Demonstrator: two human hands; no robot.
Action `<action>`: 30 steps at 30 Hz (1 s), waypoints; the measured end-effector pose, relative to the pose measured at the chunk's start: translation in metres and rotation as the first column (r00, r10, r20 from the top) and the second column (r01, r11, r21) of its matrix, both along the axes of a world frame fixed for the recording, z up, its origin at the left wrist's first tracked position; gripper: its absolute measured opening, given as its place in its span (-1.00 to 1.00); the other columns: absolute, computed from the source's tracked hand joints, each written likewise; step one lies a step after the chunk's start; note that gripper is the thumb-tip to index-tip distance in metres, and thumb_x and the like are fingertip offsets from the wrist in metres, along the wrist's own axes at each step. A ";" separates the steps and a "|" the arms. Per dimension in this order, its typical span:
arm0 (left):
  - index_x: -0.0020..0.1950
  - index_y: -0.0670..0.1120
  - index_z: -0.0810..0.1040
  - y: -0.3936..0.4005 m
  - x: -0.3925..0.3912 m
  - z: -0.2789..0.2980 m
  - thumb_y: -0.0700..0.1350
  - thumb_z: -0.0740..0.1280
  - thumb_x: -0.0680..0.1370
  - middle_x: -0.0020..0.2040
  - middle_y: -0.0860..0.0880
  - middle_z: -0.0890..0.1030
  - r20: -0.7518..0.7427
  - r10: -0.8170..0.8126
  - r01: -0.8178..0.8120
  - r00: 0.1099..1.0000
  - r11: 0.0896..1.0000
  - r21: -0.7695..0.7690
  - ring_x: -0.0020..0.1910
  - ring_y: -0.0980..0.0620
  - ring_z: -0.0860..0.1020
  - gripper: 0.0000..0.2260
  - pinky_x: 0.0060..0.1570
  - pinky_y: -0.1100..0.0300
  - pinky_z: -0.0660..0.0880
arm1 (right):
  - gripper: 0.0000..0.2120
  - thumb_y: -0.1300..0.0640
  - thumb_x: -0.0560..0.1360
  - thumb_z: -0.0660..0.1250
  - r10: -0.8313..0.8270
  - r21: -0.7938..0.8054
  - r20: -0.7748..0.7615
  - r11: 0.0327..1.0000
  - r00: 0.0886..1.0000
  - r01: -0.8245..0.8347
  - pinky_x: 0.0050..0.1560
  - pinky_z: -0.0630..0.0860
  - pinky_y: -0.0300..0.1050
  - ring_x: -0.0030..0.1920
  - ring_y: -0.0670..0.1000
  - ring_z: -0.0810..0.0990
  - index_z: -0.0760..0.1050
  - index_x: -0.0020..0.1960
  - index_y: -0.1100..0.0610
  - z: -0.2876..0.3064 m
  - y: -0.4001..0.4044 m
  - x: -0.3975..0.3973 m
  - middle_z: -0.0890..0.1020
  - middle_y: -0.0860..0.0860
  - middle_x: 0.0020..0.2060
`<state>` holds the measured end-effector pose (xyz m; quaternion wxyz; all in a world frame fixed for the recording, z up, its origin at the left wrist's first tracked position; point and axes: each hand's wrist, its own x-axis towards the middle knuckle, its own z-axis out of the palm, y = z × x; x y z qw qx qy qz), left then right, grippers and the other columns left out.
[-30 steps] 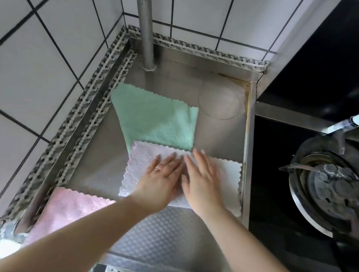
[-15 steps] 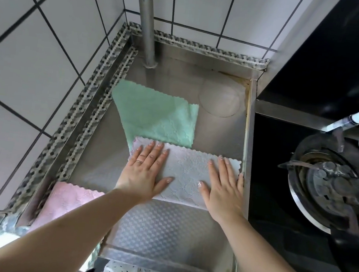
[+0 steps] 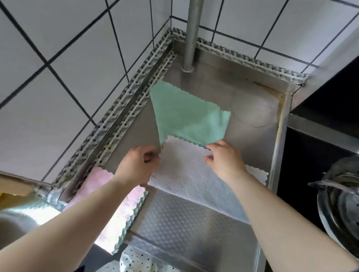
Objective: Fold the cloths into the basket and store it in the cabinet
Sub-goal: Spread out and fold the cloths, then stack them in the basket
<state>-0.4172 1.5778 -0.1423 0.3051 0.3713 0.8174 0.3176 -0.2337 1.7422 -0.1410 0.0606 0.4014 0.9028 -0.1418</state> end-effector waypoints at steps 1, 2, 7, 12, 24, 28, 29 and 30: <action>0.08 -0.09 0.62 -0.002 -0.001 0.000 -0.18 0.38 0.47 -0.04 -0.04 0.67 0.034 0.018 -0.018 0.999 1.000 0.005 -0.03 0.01 0.64 -0.80 -0.02 0.06 0.57 | -0.65 0.03 0.49 0.29 -0.012 -0.013 0.017 1.000 1.000 0.013 0.11 0.48 -0.05 0.13 0.12 0.54 0.51 0.25 0.07 -0.001 0.002 -0.003 0.56 0.06 0.15; 0.09 -0.10 0.62 -0.005 -0.003 0.000 -0.17 0.39 0.47 -0.04 -0.04 0.68 0.045 0.034 -0.034 0.998 0.999 0.008 -0.03 0.02 0.64 -0.80 -0.02 0.09 0.57 | -0.65 0.01 0.48 0.31 -0.021 -0.022 0.028 1.000 0.999 0.021 0.11 0.49 -0.05 0.13 0.12 0.54 0.51 0.24 0.05 -0.001 0.004 -0.007 0.56 0.06 0.14; 0.08 -0.07 0.62 -0.006 -0.007 -0.002 -0.09 0.36 0.48 -0.02 0.00 0.68 0.025 0.091 -0.089 0.996 0.994 -0.061 -0.02 0.00 0.62 -0.80 -0.05 0.17 0.50 | -0.71 -0.03 0.47 0.34 -0.010 -0.090 0.077 0.996 0.997 0.017 0.02 0.44 -0.09 0.08 0.13 0.53 0.52 0.14 0.06 -0.005 0.011 -0.012 0.58 0.06 0.07; 0.23 -0.13 0.57 -0.001 -0.010 0.003 -0.13 0.37 0.50 0.12 -0.06 0.64 0.111 0.149 -0.146 0.983 0.989 -0.041 0.11 -0.02 0.58 -0.70 0.14 0.09 0.50 | -0.79 -0.06 0.55 0.21 0.031 -0.166 -0.005 0.986 1.000 -0.031 -0.26 0.36 -0.08 -0.21 0.11 0.50 0.35 0.09 0.05 0.013 0.008 -0.001 0.55 0.04 -0.19; 0.32 -0.07 0.43 0.012 0.041 0.033 0.20 0.24 0.53 0.13 -0.11 0.63 0.771 0.149 -0.321 0.620 0.944 0.075 0.08 -0.08 0.61 -0.53 0.14 0.01 0.53 | -0.88 -0.04 0.57 0.19 -0.337 -0.316 -0.542 0.930 0.770 0.186 -0.33 0.30 -0.16 -0.33 -0.11 0.42 0.33 -0.02 0.00 0.089 -0.017 0.021 0.43 -0.13 -0.34; 0.19 -0.09 0.54 0.016 0.064 0.045 0.12 0.24 0.56 0.07 -0.08 0.67 0.848 -0.029 -0.105 0.529 0.989 0.100 0.03 -0.06 0.64 -0.64 0.00 0.06 0.58 | -0.78 -0.06 0.58 0.16 -0.667 -0.555 -0.535 0.740 0.519 0.379 -0.20 0.39 -0.14 -0.19 -0.06 0.47 0.38 0.05 0.08 0.079 -0.019 0.038 0.47 -0.07 -0.21; 0.21 -0.11 0.53 0.017 0.070 0.044 0.07 0.29 0.55 0.09 -0.09 0.66 0.843 -0.042 -0.069 0.536 0.993 0.093 0.06 -0.08 0.63 -0.67 0.06 0.01 0.56 | -0.72 -0.07 0.58 0.16 -0.752 -0.625 -0.482 0.655 0.451 0.424 -0.09 0.45 -0.09 -0.09 -0.01 0.50 0.38 0.15 0.11 0.072 -0.020 0.045 0.50 -0.03 -0.13; 0.25 -0.12 0.50 0.017 0.074 0.042 0.01 0.33 0.54 0.10 -0.11 0.65 0.830 -0.043 -0.044 0.557 0.996 0.081 0.08 -0.10 0.62 -0.66 0.13 -0.05 0.54 | -0.67 -0.06 0.58 0.16 -0.824 -0.689 -0.414 0.562 0.387 0.459 0.05 0.48 -0.02 -0.01 0.05 0.52 0.37 0.23 0.13 0.064 -0.022 0.053 0.51 0.02 -0.04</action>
